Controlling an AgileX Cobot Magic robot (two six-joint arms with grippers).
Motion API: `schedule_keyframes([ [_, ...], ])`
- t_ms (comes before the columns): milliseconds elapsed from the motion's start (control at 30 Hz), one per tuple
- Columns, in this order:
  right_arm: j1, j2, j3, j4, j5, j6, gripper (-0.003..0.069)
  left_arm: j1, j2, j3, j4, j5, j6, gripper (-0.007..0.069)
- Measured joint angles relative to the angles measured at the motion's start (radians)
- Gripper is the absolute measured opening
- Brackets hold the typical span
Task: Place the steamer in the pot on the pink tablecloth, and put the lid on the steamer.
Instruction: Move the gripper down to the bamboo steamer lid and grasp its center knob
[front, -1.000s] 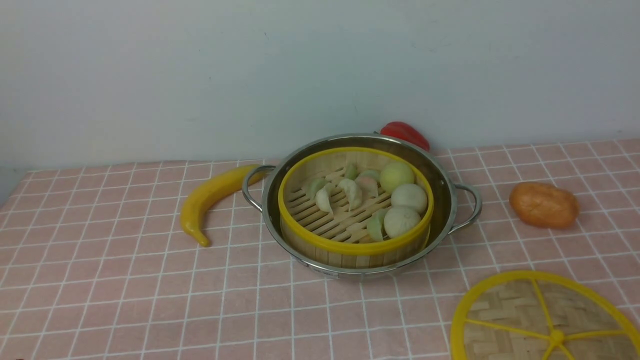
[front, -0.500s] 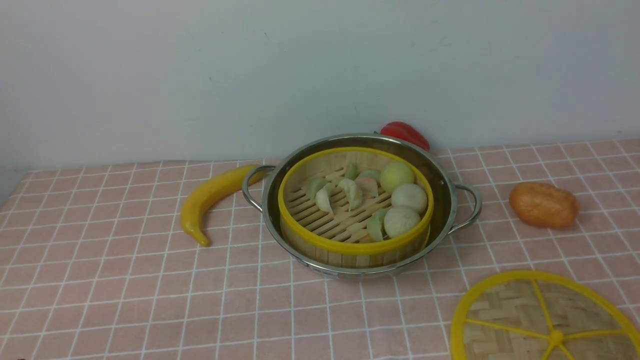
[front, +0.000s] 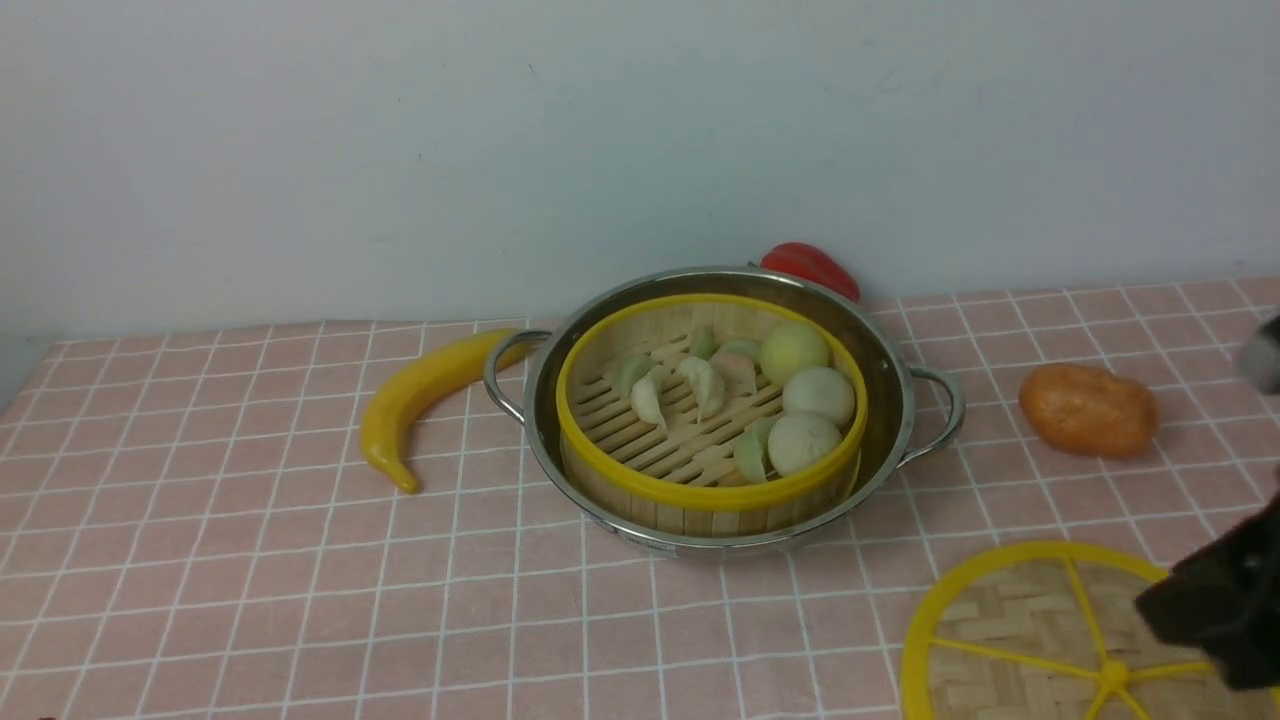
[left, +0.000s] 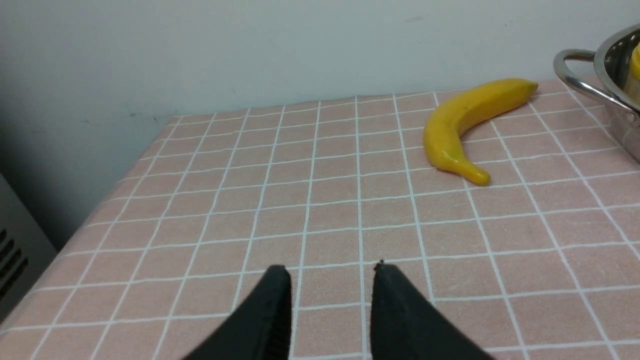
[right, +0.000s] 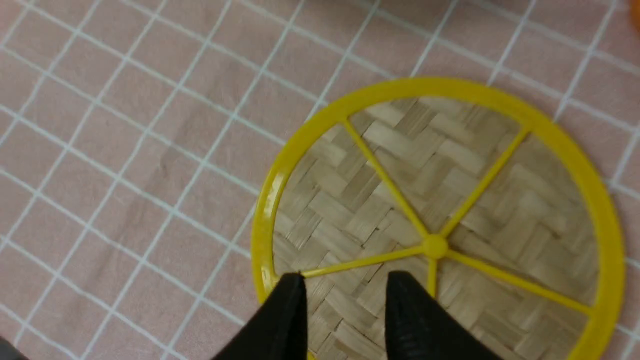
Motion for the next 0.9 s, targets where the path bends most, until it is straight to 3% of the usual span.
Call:
schedule_keyframes([
  [267,0.046,0.287,-0.068,-0.228,0.003,0.293,0.0243,0.000,0.000,0.000,0.000,0.000,0.000,0.0233],
  [900,0.046,0.479,-0.130,-0.248,0.042,0.338,0.0243,0.000,0.000,0.000,0.000,0.000,0.000,0.0243],
])
